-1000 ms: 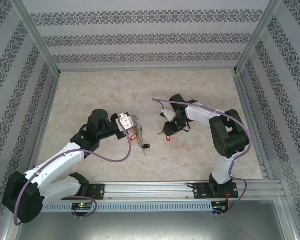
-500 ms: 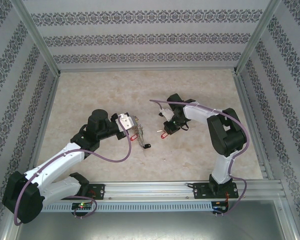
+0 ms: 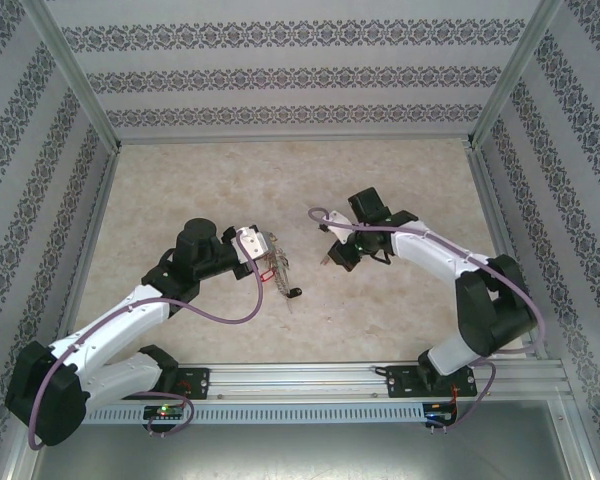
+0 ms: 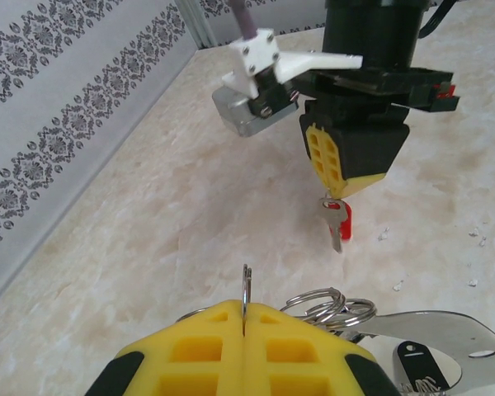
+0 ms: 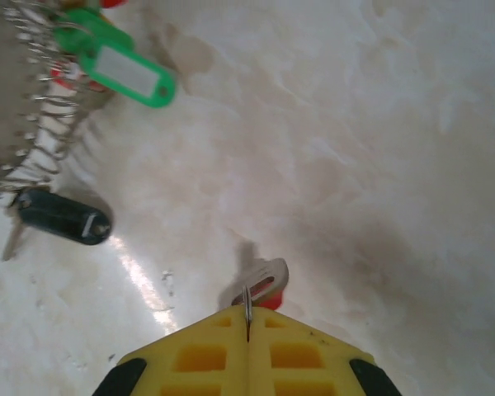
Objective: Put the keys on the keyring
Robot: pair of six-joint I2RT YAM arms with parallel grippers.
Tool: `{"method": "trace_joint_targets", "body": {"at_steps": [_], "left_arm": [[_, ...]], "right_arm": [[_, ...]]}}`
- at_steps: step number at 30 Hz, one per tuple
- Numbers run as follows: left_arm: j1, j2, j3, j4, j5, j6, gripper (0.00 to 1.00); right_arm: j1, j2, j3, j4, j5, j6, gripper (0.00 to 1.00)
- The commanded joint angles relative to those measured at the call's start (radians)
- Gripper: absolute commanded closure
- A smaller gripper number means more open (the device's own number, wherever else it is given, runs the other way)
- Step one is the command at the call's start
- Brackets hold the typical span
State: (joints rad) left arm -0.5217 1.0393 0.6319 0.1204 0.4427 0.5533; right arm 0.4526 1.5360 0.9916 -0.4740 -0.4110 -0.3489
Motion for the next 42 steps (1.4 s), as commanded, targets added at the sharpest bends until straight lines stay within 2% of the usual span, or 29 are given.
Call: {"method": "trace_joint_targets", "body": {"at_steps": [1,7,11,15,29,42], "left_arm": [[0.006,0.010,0.025,0.049,0.034,-0.015,1.00],[-0.003,0.028,0.040,0.057,0.057,0.024,1.00],[-0.034,0.052,0.068,0.041,0.026,0.058,1.00],[-0.043,0.060,0.063,0.087,0.011,0.045,1.00],[-0.072,0.077,0.079,0.103,-0.007,-0.011,1.00],[-0.083,0.090,0.093,0.095,-0.024,-0.060,1.00]], "right_arm": [[0.024,-0.068,-0.022,0.038,-0.137,-0.067,1.00],[0.065,-0.192,-0.026,0.100,-0.278,-0.039,1.00],[0.103,-0.217,-0.013,0.181,-0.308,0.073,1.00],[0.141,-0.223,-0.006,0.252,-0.300,0.136,1.00],[0.196,-0.140,0.063,0.277,-0.238,0.278,1.00],[0.207,-0.138,0.040,0.339,-0.185,0.333,1.00]]}}
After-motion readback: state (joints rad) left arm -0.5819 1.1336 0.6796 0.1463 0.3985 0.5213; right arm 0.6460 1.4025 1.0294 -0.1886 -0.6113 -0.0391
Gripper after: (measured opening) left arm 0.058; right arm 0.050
